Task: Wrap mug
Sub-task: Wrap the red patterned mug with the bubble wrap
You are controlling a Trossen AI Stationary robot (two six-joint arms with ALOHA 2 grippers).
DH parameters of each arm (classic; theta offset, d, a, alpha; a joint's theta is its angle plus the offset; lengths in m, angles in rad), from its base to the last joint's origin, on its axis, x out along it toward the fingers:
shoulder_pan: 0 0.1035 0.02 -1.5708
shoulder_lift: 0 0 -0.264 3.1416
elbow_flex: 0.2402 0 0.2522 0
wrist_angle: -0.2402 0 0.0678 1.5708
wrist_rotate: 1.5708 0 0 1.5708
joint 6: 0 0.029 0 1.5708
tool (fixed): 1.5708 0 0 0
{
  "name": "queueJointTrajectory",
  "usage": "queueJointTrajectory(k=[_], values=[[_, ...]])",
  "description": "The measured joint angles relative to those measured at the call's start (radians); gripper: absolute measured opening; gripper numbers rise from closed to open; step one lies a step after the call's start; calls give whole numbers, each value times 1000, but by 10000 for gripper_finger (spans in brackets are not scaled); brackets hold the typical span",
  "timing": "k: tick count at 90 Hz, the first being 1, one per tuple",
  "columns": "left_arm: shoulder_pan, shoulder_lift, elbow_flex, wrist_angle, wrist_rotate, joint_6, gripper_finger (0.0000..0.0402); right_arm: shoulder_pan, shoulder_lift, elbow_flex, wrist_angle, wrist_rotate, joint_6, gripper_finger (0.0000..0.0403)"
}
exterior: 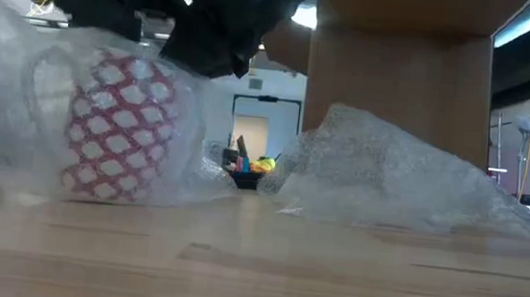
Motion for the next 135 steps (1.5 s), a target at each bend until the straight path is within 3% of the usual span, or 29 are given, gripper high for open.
queueJointTrajectory(k=[33,52,70,82,94,122,135], values=[[-1,-142,27,-163,-129,52,1,0,7,-5,-7,4,-4,1],[-10,-218,42,-165,-151,41,1,0,4,-5,0,7,-3,1],[-126,-225,10,-384,-221,-108,1,0,4,-3,1,8,-1,1],[-204,-164,-100,-226,-225,-161,1,0,3,-3,2,8,-2,1],[-220,-96,-157,-30,-330,-136,1,0,2,-3,8,9,-3,1],[-221,90,-212,300,-311,-80,1,-2,1,53,-28,21,-6,0],[-220,153,-225,329,-352,-60,1,-1,1,90,-36,3,-25,0]])
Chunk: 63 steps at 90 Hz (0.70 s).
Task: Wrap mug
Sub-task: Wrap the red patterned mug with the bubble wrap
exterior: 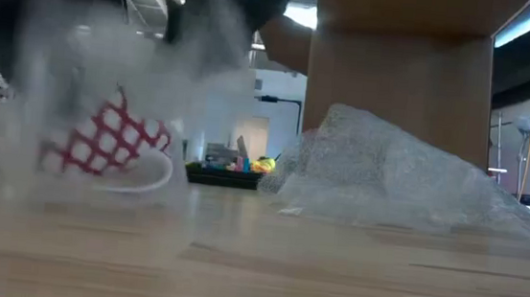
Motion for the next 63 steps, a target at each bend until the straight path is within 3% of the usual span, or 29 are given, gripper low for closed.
queueJointTrajectory(k=[15,32,45,63], values=[[2,8,-1,3,-6,-2,1,4,0,12,5,-47,-26,1],[1,-34,38,-57,28,-24,1,2,-1,12,-15,-17,-29,0],[-21,-132,127,-300,25,-57,1,1,-1,12,-43,9,-29,1],[-46,-202,151,-617,-119,-127,1,1,-1,11,-50,48,-25,1]])
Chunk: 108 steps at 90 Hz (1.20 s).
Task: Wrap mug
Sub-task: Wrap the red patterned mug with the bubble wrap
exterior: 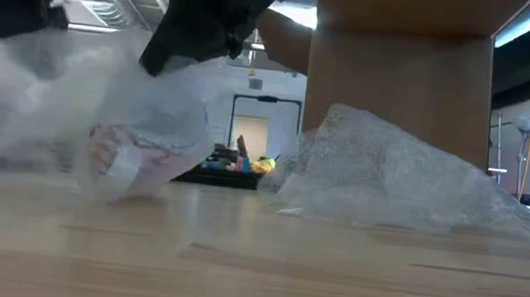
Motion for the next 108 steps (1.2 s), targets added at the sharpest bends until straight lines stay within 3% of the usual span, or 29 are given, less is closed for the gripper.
queueJointTrajectory(k=[16,35,56,62,81,108], values=[[29,6,-51,43,-141,81,1,0,0,-43,4,47,44,1],[120,12,-131,221,-164,267,1,0,0,-91,17,85,107,1],[180,-5,-117,219,-320,470,1,0,0,-95,24,96,109,1],[224,-4,-123,221,-302,508,1,0,0,-95,29,95,108,1],[341,-3,-213,317,-85,553,1,0,0,-95,35,95,108,1],[346,5,-328,599,20,474,1,5,0,-87,75,69,94,0]])
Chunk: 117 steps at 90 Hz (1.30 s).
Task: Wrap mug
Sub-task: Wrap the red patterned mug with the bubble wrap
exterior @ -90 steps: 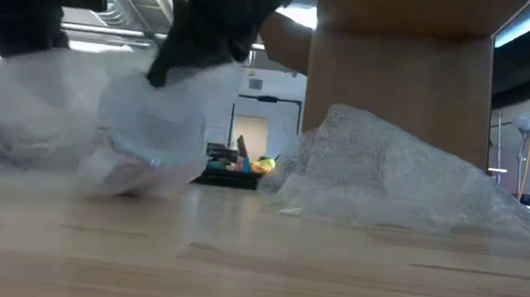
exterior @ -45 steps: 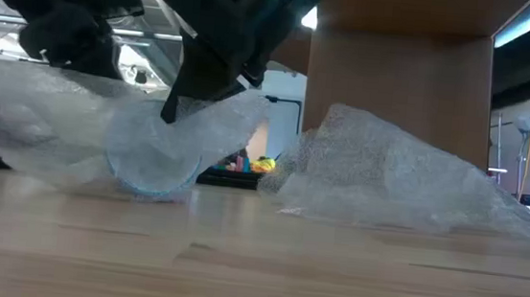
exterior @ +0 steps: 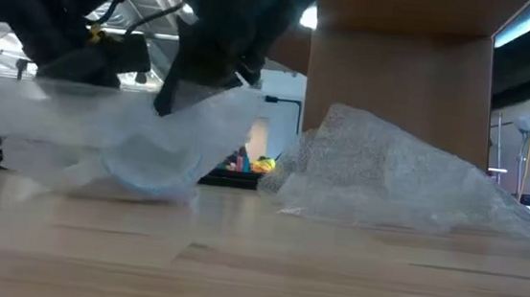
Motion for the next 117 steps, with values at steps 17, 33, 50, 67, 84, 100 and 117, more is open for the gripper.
queueJointTrajectory(k=[17,33,50,67,84,100,117], values=[[-20,57,-15,96,107,-57,1,-16,0,53,5,55,-43,1],[-54,127,-14,188,117,-78,1,-48,1,63,-28,30,-42,1],[-75,113,-8,55,117,-170,1,-53,1,63,-101,3,-19,1],[-131,-19,100,-255,114,-300,1,-52,-7,63,-105,-22,-20,1],[-192,-147,202,-352,-11,-286,1,-60,2,63,-114,-88,-21,1],[-159,-167,209,-263,-34,-186,1,-60,15,61,-118,-95,-20,1],[-110,-96,208,-145,27,-120,1,-60,16,61,-110,-95,-20,1]])
